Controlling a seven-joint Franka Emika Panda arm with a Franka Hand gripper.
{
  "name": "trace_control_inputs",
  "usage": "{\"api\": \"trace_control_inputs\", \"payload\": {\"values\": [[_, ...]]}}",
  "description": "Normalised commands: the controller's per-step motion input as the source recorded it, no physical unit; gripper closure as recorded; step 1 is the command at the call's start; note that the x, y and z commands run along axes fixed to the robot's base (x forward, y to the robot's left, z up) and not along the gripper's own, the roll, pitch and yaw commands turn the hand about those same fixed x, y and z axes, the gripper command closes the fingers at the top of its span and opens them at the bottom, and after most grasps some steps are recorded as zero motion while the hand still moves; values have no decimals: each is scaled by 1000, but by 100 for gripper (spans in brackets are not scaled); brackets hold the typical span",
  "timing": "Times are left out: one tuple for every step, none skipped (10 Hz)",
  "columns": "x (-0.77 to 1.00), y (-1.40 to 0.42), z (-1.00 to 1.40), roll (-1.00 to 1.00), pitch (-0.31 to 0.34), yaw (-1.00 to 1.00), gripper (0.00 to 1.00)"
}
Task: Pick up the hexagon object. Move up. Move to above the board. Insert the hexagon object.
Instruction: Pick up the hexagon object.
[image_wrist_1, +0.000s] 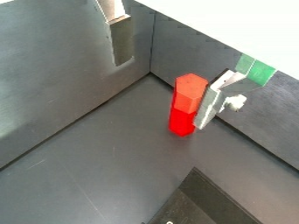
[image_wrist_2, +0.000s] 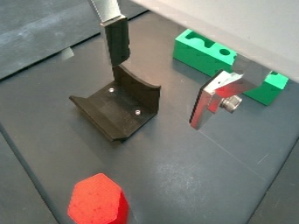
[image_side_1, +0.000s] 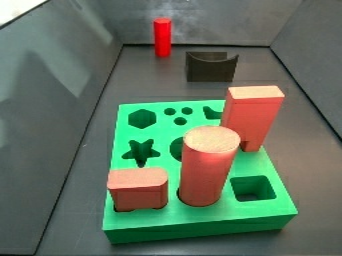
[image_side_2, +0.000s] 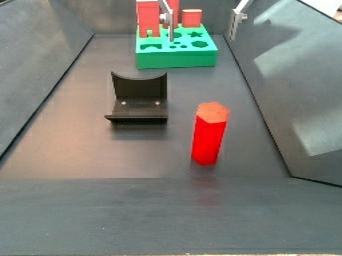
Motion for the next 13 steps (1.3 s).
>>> {"api": "trace_control_inputs", "payload": {"values": [[0, 120, -140, 0, 0, -109, 0], [23, 377, -446, -87, -17, -191, 0], [0, 446, -483, -70, -27, -340, 0], [0, 463, -549, -40, 0, -389, 0], [0, 411, -540, -33, -19, -457, 0], [0, 369, -491, 0, 0, -400, 0], [0, 394, -477, 0, 0, -426, 0], [-3, 334, -389, 0, 0, -400, 0], [0, 314, -351, 0, 0, -400, 0], [0, 297, -369, 0, 0, -386, 0], [-6, 274, -357, 0, 0, -389, 0], [-57, 283, -371, 0, 0, -380, 0], [-49, 317, -383, 0, 0, -369, 0]]}}
